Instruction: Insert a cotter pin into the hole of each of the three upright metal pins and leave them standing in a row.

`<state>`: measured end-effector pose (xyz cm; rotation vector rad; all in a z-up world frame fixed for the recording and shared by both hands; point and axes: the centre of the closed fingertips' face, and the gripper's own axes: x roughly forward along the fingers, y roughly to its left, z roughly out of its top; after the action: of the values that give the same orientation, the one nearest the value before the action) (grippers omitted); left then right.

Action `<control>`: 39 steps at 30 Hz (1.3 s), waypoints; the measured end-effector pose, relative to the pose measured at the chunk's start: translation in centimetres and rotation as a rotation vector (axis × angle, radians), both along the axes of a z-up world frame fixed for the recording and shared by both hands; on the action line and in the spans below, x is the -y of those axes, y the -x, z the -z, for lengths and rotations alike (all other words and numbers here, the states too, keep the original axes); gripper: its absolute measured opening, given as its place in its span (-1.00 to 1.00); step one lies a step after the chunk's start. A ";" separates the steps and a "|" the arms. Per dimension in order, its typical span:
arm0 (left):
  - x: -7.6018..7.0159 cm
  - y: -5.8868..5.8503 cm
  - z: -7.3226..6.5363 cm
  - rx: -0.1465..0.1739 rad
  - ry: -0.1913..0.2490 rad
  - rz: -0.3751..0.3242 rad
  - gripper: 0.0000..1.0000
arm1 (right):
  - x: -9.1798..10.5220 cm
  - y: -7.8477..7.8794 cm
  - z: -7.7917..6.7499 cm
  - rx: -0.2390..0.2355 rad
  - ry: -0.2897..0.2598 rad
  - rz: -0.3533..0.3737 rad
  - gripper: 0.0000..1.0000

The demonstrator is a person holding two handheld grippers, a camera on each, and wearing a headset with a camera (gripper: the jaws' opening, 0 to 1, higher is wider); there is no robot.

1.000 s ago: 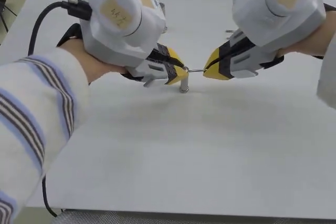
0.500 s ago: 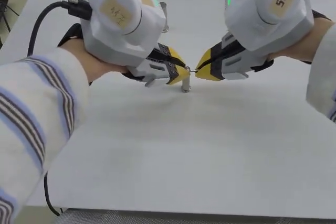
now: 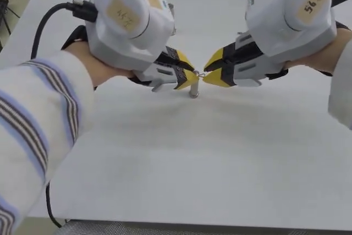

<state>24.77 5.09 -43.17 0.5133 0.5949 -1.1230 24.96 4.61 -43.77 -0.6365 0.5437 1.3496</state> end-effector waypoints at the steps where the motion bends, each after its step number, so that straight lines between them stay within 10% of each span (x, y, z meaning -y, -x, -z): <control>1: 0.0 0.0 0.0 0.000 0.000 -0.001 -0.89 | 0.1 0.0 -0.1 -0.006 -0.006 0.004 -0.92; 27: -0.1 -0.1 -0.2 -0.006 0.006 -0.024 -0.71 | 0.4 0.6 -0.8 -0.044 -0.075 0.091 -1.00; 39: -1.1 1.8 -1.6 -0.069 0.198 -0.160 -0.48 | 0.7 1.5 0.8 -0.127 -0.163 0.203 -0.84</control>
<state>22.99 6.18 -41.59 0.2522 0.5673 -1.0373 23.47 3.95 -44.57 -0.3539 0.5777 1.2324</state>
